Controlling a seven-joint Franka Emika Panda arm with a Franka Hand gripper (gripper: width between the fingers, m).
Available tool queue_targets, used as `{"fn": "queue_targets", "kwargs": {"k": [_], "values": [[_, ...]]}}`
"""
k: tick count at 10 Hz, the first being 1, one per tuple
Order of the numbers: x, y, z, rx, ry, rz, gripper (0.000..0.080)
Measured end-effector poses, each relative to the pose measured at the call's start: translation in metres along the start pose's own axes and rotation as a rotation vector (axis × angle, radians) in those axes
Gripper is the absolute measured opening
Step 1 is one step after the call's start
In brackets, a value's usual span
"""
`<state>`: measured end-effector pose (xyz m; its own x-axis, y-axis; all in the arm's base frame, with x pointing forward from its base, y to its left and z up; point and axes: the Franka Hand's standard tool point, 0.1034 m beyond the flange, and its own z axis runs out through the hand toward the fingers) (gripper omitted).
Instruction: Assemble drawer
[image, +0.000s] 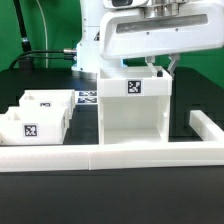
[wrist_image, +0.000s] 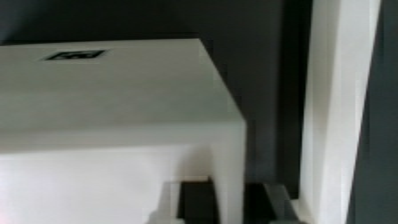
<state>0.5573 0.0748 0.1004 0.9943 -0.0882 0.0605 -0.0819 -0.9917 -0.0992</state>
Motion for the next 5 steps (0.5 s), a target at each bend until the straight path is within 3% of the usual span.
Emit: {"fn": "queue_targets", "kwargs": {"k": [2,5], "values": [[0.0005,-0.0016,-0.0003,0.004,0.002,0.095,0.0039],[0.0096,-0.0099,0.004,0.01,0.023,0.517,0.0041]]}}
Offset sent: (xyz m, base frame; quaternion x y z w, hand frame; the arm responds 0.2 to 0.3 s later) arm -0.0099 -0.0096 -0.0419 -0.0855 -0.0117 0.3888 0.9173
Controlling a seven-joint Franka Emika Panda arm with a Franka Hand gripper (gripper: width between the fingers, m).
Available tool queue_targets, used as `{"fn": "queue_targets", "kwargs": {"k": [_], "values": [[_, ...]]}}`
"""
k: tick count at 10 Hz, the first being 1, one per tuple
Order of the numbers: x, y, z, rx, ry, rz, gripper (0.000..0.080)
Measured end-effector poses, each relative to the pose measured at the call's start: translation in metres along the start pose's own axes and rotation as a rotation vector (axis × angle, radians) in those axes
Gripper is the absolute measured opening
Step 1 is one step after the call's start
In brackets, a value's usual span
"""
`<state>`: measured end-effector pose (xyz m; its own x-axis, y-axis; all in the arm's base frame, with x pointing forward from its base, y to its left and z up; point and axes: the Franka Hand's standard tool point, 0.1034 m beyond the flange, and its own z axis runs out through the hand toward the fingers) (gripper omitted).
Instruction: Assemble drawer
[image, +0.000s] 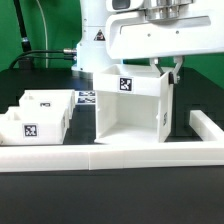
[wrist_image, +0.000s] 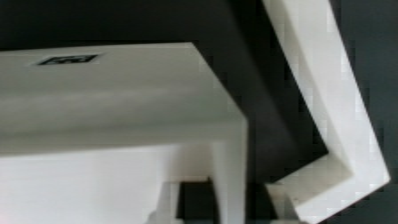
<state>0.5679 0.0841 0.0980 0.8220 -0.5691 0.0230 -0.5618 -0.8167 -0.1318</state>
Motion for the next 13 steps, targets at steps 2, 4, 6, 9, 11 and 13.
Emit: {"fn": "queue_targets", "kwargs": {"k": [2,4,6,9,11,13], "values": [[0.004,-0.003,-0.002,0.006,0.004,0.107,0.0042],[0.003,-0.007,-0.003,0.018,-0.002,0.219,0.0042],[0.0,-0.008,-0.001,0.031,-0.005,0.37,0.0042],[0.004,-0.01,0.002,0.052,-0.025,0.749,0.0044],[0.004,-0.013,0.002,0.061,-0.035,0.817,0.0044],[0.004,-0.013,0.002,0.062,-0.036,0.809,0.0044]]}}
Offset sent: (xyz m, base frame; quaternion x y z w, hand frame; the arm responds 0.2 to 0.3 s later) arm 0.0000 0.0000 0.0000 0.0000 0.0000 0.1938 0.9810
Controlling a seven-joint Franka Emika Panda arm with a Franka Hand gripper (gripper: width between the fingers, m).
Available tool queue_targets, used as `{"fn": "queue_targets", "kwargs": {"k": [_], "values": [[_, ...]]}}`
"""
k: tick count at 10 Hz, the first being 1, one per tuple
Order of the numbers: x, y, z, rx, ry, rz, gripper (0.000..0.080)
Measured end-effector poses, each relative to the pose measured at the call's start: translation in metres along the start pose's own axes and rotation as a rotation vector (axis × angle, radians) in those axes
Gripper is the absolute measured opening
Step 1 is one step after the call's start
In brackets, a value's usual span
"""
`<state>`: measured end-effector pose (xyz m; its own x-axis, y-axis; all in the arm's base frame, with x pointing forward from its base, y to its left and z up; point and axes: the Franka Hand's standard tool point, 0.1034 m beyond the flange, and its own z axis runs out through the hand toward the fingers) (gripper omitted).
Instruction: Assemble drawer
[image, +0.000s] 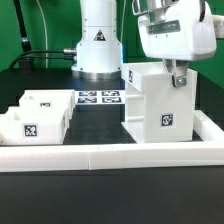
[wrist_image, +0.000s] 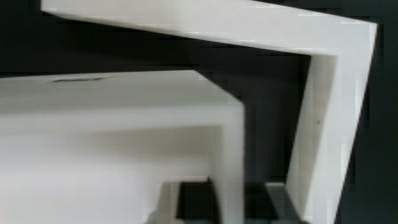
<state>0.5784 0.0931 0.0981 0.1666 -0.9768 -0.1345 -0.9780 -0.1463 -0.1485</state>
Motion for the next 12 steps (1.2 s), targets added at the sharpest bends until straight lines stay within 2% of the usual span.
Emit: {"fn": "queue_targets", "kwargs": {"k": [2,5,8,12], "values": [[-0.005,-0.003,0.002,-0.005,-0.005,-0.007,0.0044],[-0.01,-0.034,0.007,-0.011,-0.025,0.005,0.0044],[-0.008,-0.056,0.009,0.0,-0.029,0.01,0.0044],[-0.007,-0.061,0.01,-0.024,-0.043,0.03,0.0044]]}}
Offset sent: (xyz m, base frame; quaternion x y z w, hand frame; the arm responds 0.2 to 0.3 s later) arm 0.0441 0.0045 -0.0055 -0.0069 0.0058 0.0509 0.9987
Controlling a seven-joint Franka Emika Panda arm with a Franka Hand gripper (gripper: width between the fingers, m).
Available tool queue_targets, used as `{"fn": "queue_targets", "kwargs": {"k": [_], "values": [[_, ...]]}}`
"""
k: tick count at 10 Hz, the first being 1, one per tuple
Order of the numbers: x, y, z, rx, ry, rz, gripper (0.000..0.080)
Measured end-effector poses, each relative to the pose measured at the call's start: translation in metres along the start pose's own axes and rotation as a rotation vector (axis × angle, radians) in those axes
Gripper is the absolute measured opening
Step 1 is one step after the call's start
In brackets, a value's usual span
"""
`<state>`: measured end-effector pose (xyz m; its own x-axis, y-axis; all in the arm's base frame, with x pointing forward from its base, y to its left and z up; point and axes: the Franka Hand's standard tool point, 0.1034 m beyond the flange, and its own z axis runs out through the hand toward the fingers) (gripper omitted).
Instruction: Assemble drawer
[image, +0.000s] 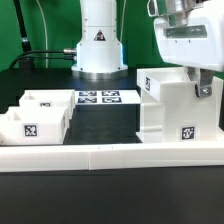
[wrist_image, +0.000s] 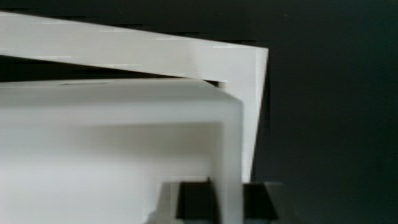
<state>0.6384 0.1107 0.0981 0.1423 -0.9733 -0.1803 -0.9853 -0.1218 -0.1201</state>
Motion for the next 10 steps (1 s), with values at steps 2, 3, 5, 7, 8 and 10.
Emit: {"fn": "queue_targets", "kwargs": {"k": [2,3,5,7,8,10], "values": [[0.0,0.0004,-0.0001,-0.002,-0.001,-0.002,0.0044],[-0.0001,0.0001,-0.0002,-0.001,0.0,-0.003,0.0044],[-0.0007,-0.0012,-0.0011,0.004,0.0,-0.01,0.0213],[-0.0012,-0.0022,-0.0022,0.008,0.001,-0.015,0.0534],[-0.0015,-0.0025,-0.0025,0.009,0.001,-0.018,0.0534],[-0.0018,-0.0027,-0.0028,0.009,0.001,-0.02,0.0626]]}}
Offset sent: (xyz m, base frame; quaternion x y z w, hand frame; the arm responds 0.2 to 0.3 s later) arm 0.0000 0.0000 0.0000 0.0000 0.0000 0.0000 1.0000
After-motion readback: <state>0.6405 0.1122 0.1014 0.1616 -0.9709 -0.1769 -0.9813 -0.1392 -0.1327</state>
